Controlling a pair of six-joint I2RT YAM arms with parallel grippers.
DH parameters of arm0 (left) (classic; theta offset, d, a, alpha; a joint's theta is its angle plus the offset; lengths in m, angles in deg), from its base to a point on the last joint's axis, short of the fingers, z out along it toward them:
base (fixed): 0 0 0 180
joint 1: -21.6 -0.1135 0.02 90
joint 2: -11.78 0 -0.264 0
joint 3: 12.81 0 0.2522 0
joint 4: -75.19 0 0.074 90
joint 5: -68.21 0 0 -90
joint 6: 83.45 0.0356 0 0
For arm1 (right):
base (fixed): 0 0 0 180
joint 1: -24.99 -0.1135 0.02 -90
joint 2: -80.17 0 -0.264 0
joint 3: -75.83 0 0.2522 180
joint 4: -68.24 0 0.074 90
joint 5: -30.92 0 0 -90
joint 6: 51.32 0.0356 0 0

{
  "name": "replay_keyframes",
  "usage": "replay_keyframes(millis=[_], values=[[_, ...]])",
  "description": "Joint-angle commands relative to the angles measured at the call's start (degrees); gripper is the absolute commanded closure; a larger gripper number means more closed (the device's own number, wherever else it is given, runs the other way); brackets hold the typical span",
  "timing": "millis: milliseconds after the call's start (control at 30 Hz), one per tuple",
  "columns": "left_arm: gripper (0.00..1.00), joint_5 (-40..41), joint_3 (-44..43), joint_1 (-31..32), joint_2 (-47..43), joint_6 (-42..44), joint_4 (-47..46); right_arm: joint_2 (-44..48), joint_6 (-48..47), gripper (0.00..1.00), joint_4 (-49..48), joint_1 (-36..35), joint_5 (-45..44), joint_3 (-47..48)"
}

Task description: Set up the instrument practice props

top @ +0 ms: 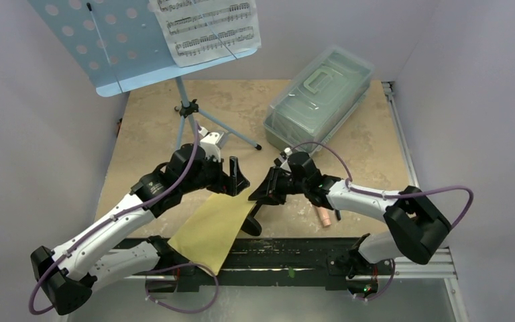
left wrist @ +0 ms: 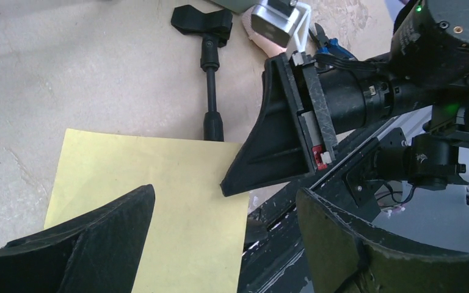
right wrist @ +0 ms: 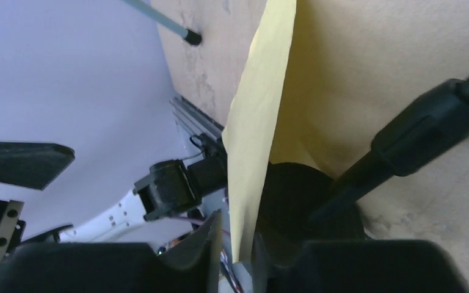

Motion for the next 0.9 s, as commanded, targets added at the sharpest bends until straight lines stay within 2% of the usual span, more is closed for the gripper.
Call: replay_keyframes(millis=[0, 33, 167, 233, 300, 433, 567, 667, 767, 833, 867], values=[[0.14, 3.3, -2.3, 1.6, -2.7, 2.2, -1.2, -1.3, 6.6, 0.93, -10.5, -0.9, 1.7, 4.4], [0.13, 3.6, -2.4, 2.0, -3.4, 3.2, -1.5, -1.3, 5.2, 1.0, -8.4, -0.8, 0.3, 7.0], [0.07, 6.4, -4.9, 3.5, -5.8, 8.5, -0.3, 1.2, 0.1, 1.0, 0.2, -0.9, -7.2, 19.0], [0.04, 10.4, -7.9, 4.4, -5.2, 12.3, 2.7, 3.6, -1.4, 1.0, 4.6, -0.8, -13.4, 24.7], [0.02, 15.6, -11.3, 5.2, -3.9, 14.7, 5.3, 4.8, 4.1, 1.0, 8.2, -0.8, -20.6, 28.3], [0.0, 23.7, -16.4, 7.0, -0.8, 19.4, 5.7, 1.6, 7.3, 1.0, 20.8, -0.8, -26.8, 40.0], [0.0, 34.7, -18.6, 11.1, 3.1, 24.0, 2.0, 1.3, 12.5, 1.0, 18.0, -1.8, -27.3, 40.9], [0.0, 48.5, -19.3, 14.1, 6.9, 28.9, 0.2, 1.4, 12.9, 1.0, 21.3, -3.2, -32.1, 44.0], [0.01, 57.7, -19.9, 14.7, 10.7, 31.2, -0.5, 2.0, 12.5, 1.0, 23.6, -4.3, -35.3, 46.3], [0.07, 59.8, -19.7, 14.7, 11.8, 31.4, -2.2, 2.8, 12.1, 1.0, 24.2, -5.1, -37.2, 46.6], [0.14, 59.4, -19.6, 14.7, 11.8, 31.4, -2.9, 3.1, 12.0, 1.0, 24.5, -5.4, -38.1, 46.8]])
